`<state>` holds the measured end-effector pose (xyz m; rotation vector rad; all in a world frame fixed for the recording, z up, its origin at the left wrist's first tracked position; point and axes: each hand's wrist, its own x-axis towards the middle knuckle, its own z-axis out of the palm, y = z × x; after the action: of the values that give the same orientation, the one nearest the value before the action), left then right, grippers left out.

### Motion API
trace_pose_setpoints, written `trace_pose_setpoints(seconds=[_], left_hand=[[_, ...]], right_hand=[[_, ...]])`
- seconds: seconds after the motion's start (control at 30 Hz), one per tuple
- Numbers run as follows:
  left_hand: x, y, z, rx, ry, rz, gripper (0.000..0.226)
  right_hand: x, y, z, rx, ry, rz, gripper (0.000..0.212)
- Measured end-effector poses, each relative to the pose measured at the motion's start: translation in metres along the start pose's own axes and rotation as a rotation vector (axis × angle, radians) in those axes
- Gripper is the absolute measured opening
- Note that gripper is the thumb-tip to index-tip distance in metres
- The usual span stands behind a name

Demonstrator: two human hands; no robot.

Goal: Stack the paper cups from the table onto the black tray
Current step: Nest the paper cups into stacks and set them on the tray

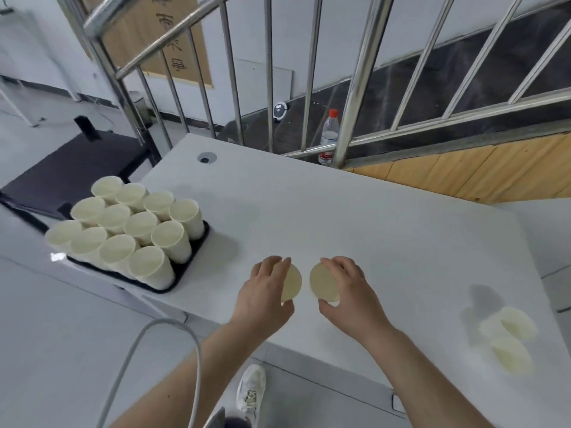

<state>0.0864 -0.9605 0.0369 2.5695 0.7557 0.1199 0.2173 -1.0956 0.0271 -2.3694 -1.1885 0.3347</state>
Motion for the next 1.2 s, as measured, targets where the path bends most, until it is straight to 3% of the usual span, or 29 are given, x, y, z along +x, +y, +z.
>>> trace_pose_setpoints(seconds=[0.43,0.73,0.93,1.2], left_hand=[[-0.046,-0.123,-0.076,-0.075,0.219,-0.074,0.07],[-0.045,-0.249,-0.147,-0.064,0.233,-0.102,0.074],[-0.038,-0.301,-0.179,-0.067,0.219,-0.117,0.074],[-0.029,-0.319,-0.197,-0.093,0.289,-0.194,0.072]], right_hand=[[0.045,-0.143,0.062,0.036,-0.026,-0.186,0.068],[0.096,-0.257,0.121,0.099,-0.005,-0.178,0.069],[0.118,-0.298,0.143,0.13,0.021,-0.165,0.07],[0.151,-0.317,0.143,0.144,0.001,-0.218,0.071]])
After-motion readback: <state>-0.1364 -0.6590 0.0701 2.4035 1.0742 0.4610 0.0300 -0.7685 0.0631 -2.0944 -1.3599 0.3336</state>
